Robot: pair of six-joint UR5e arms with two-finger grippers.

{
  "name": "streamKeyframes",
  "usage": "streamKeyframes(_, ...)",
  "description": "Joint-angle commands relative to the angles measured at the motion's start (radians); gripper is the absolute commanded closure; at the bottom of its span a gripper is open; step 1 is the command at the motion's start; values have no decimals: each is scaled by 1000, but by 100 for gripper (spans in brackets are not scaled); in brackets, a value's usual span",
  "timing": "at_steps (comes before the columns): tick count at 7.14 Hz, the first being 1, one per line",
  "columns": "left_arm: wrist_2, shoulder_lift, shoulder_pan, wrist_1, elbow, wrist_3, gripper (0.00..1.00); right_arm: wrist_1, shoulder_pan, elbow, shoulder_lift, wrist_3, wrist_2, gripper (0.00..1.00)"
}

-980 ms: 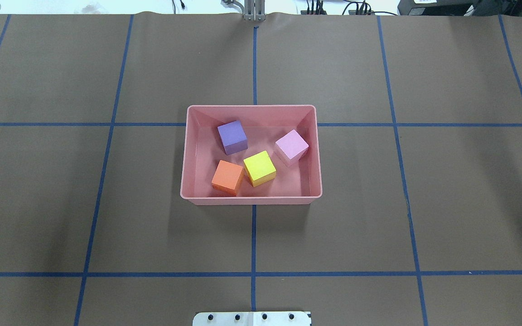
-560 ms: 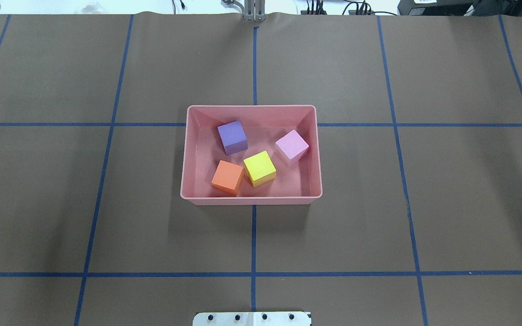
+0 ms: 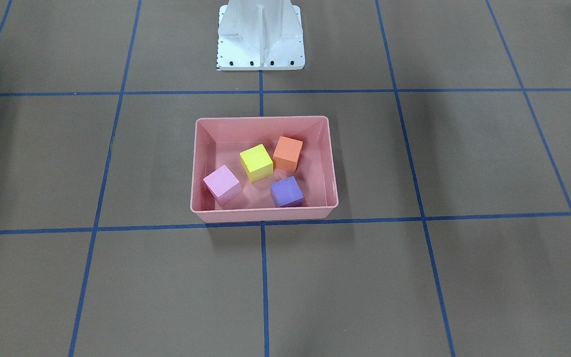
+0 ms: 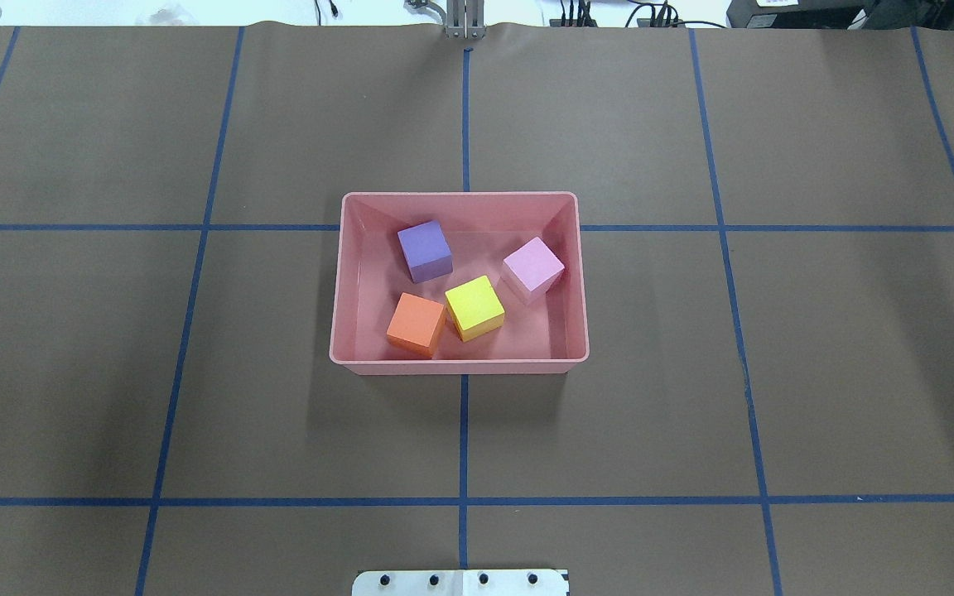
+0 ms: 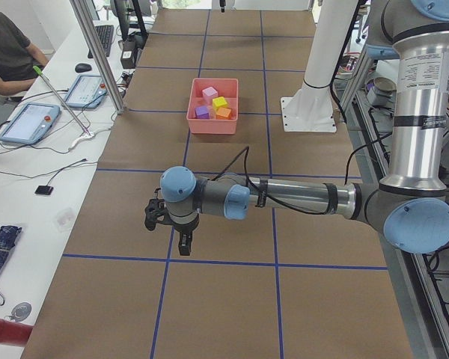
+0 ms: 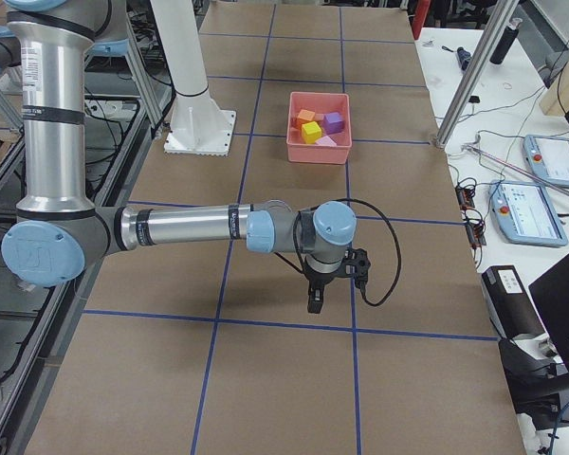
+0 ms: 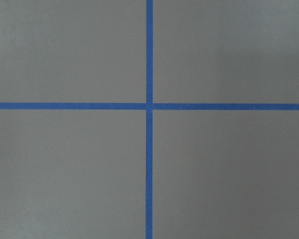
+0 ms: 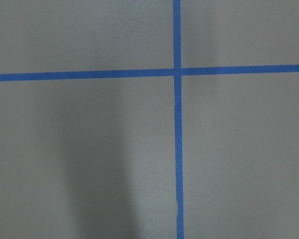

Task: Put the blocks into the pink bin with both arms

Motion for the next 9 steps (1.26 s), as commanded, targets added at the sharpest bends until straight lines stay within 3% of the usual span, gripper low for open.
streamKeyframes(1,2,1,0,1,4,0,0,0,0,-16,10,-1,1,0)
streamKeyframes(7,-1,-5,1,-1,4,-3,0,3,-2,-36,7,-1,-16,0)
streamKeyframes(9,-1,6,1,-5,7,-1,0,52,-8,-55,7,1,-17,0)
